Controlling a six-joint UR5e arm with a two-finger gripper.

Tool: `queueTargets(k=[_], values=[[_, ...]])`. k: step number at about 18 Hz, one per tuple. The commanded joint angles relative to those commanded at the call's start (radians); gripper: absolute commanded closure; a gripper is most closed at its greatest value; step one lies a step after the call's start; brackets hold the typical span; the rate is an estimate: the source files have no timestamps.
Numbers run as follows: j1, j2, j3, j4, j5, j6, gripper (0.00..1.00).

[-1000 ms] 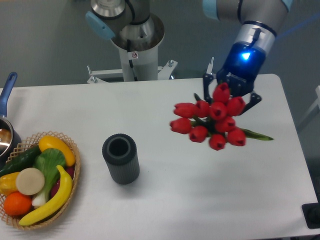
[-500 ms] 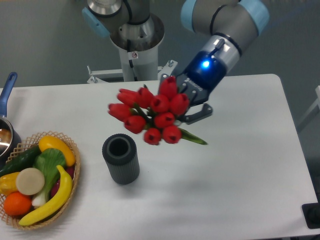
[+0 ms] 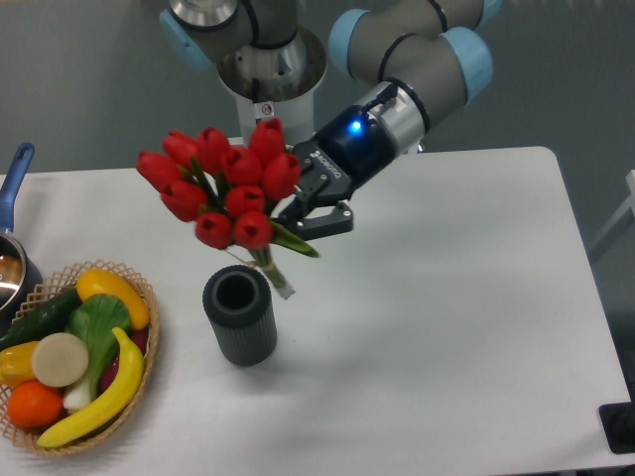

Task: Insert the flowers into the vase
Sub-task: 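Carry the red tulips toward the black vase and lower stems in, then lower the tulip stems deeper into the black vase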

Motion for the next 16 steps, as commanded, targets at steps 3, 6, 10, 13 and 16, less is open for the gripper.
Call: queueTargets(k=[3, 6, 10, 13, 16], values=[[-0.005, 0.0, -0.04, 0.002, 0.0, 0.008, 0.67], [-0.021, 0.002, -0.068, 0.0, -0.003, 0.025, 0.67], [-0.031, -0.005, -0.072, 0.0, -0.003, 0.025, 0.67], [-0.031, -0.009, -0.071, 0.0, -0.003, 0.025, 0.67], [-0.031, -0.017, -0.078, 0.0, 0.0, 0.025, 0.67]])
